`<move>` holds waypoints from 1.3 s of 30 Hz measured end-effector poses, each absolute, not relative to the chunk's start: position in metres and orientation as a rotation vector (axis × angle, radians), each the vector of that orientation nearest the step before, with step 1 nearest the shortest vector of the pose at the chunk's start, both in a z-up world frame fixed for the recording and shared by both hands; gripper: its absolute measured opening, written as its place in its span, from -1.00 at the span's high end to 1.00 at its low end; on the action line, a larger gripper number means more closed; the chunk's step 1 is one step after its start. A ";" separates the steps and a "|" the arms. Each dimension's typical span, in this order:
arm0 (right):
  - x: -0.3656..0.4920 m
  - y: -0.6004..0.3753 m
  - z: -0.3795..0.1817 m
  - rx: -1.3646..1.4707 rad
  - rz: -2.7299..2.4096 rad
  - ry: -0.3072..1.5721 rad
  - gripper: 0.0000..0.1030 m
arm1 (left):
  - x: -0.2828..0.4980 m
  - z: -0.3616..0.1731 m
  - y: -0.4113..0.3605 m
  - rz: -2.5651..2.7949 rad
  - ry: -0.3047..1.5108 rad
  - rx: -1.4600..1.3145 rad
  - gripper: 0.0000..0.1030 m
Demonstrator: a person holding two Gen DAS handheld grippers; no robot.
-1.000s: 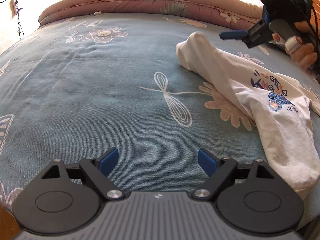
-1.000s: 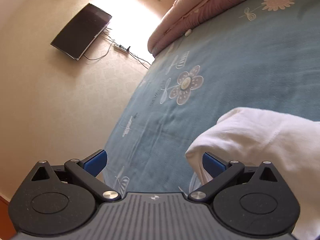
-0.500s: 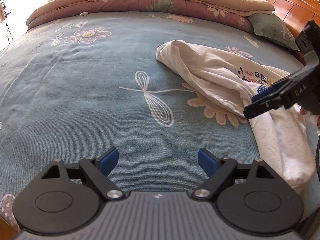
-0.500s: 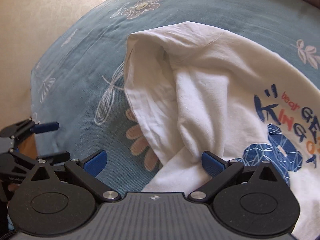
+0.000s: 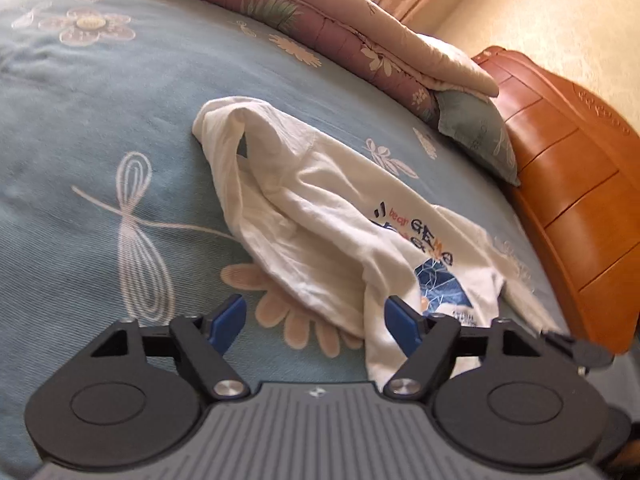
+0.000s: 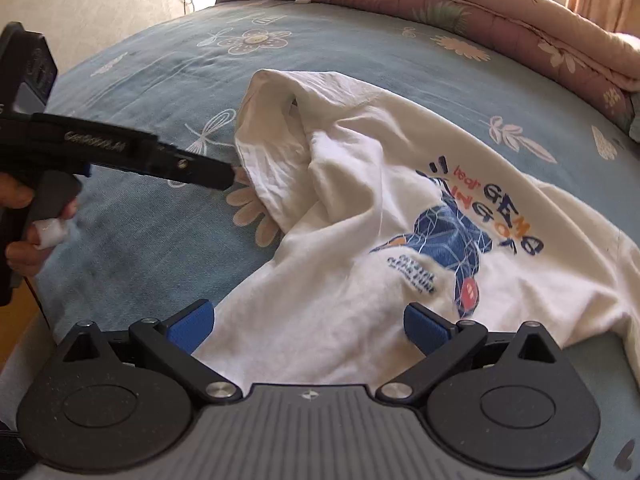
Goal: Fold clothes
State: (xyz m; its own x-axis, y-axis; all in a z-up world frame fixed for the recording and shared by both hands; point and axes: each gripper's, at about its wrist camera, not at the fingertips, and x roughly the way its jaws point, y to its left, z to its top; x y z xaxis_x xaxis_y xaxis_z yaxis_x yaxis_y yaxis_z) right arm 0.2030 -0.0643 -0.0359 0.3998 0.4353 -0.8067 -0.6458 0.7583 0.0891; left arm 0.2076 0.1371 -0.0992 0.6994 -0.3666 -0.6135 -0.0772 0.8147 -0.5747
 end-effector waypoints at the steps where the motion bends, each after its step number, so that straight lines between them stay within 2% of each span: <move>1: 0.198 -0.071 -0.037 -0.211 0.682 0.941 -1.00 | 0.213 -0.108 0.140 -0.164 0.794 -0.657 -0.02; 3: 0.189 -0.084 -0.040 -0.125 0.659 0.954 -1.00 | 0.222 -0.124 0.145 -0.148 0.793 -0.735 0.06; 9: 0.169 -0.117 -0.060 0.047 0.598 1.007 -1.00 | 0.242 -0.140 0.150 -0.142 0.715 -0.814 0.12; 11: 0.166 -0.123 -0.066 0.081 0.587 1.017 -1.00 | 0.249 -0.146 0.152 -0.140 0.688 -0.840 0.29; 13: 0.165 -0.128 -0.068 0.113 0.586 1.018 -1.00 | 0.252 -0.149 0.153 -0.127 0.680 -0.867 0.37; 21: 0.162 -0.139 -0.069 0.152 0.575 1.003 -1.00 | 0.250 -0.146 0.135 -0.117 0.652 -0.790 0.39; 24: 0.159 -0.143 -0.069 0.162 0.564 0.997 -1.00 | 0.253 -0.137 0.124 -0.071 0.674 -0.677 0.57; 25: 0.158 -0.144 -0.068 0.165 0.560 0.995 -1.00 | 0.251 -0.133 0.123 -0.053 0.684 -0.639 0.83; 26: 0.157 -0.145 -0.068 0.169 0.556 0.993 -1.00 | 0.251 -0.127 0.124 -0.044 0.691 -0.589 0.94; 39: 0.144 -0.169 -0.051 0.190 0.512 0.913 -1.00 | 0.246 -0.049 0.137 0.083 0.757 0.073 0.95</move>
